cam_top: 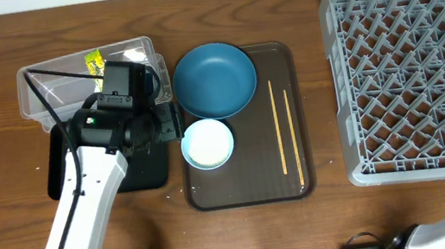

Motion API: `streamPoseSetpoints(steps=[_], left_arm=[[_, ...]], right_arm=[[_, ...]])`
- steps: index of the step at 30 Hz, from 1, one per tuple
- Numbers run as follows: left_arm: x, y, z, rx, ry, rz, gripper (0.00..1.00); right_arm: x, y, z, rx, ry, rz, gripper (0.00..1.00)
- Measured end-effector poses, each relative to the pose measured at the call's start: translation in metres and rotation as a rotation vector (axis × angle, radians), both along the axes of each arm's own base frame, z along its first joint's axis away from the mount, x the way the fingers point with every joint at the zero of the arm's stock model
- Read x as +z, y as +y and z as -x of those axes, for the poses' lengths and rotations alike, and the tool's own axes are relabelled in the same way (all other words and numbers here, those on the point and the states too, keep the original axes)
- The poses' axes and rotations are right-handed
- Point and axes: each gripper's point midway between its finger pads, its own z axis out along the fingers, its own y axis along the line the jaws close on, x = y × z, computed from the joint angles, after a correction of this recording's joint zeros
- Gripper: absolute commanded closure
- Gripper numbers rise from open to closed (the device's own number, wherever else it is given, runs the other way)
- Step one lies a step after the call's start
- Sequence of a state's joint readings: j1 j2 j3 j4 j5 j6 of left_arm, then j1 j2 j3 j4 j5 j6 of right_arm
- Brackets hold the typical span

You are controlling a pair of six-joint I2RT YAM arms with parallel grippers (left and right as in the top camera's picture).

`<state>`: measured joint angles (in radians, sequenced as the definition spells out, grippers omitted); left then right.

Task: Sort waste into correct bins and load items into the dishwasher rack
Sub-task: 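Grasp the light-blue rice bowl with the left gripper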

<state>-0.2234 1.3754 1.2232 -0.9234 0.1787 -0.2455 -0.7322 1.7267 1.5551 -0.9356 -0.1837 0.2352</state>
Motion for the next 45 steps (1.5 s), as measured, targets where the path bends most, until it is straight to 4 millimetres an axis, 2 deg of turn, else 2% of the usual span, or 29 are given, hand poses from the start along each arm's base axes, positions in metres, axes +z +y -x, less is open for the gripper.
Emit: streamPoseSetpoints(steps=[4, 7, 10, 14, 15, 18, 22, 27, 31, 36, 40, 43, 45], left_arm=[[0.000, 0.000, 0.000, 0.000, 0.000, 0.000, 0.34], [0.000, 0.000, 0.000, 0.000, 0.001, 0.000, 0.34], [-0.002, 0.000, 0.001, 0.000, 0.007, -0.001, 0.34], [-0.004, 0.000, 0.001, 0.000, 0.012, -0.002, 0.34], [-0.004, 0.000, 0.001, 0.000, 0.013, -0.002, 0.34], [-0.004, -0.002, 0.001, -0.006, 0.012, -0.002, 0.34], [-0.007, -0.015, 0.001, -0.046, 0.010, -0.003, 0.34], [-0.024, -0.051, 0.002, -0.141, 0.035, -0.008, 0.34], [-0.049, -0.086, 0.005, -0.234, 0.076, -0.023, 0.35], [-0.082, -0.116, 0.015, -0.311, 0.141, -0.051, 0.36], [-0.112, -0.127, 0.021, -0.331, 0.207, -0.079, 0.45], [-0.133, -0.128, 0.026, -0.322, 0.265, -0.101, 0.63], [-0.144, -0.126, 0.029, -0.314, 0.297, -0.115, 0.67]], right_arm=[[0.028, 0.053, -0.010, 0.161, -0.043, -0.009, 0.05], [0.042, 0.107, -0.019, 0.330, -0.051, -0.013, 0.05], [0.045, 0.165, -0.032, 0.509, -0.050, -0.025, 0.05], [0.044, 0.231, -0.043, 0.701, -0.044, -0.021, 0.04], [0.043, 0.246, -0.043, 0.743, -0.040, -0.014, 0.03], [0.040, 0.275, -0.041, 0.813, -0.006, 0.020, 0.02], [0.035, 0.287, -0.034, 0.832, 0.052, 0.068, 0.01], [0.029, 0.285, -0.024, 0.822, 0.117, 0.095, 0.01], [0.026, 0.281, -0.018, 0.816, 0.150, 0.103, 0.01], [0.025, 0.280, -0.014, 0.815, 0.166, 0.102, 0.01], [0.024, 0.280, -0.012, 0.814, 0.175, 0.100, 0.01], [0.024, 0.280, -0.011, 0.814, 0.182, 0.099, 0.01], [0.024, 0.279, -0.010, 0.814, 0.185, 0.100, 0.01]])
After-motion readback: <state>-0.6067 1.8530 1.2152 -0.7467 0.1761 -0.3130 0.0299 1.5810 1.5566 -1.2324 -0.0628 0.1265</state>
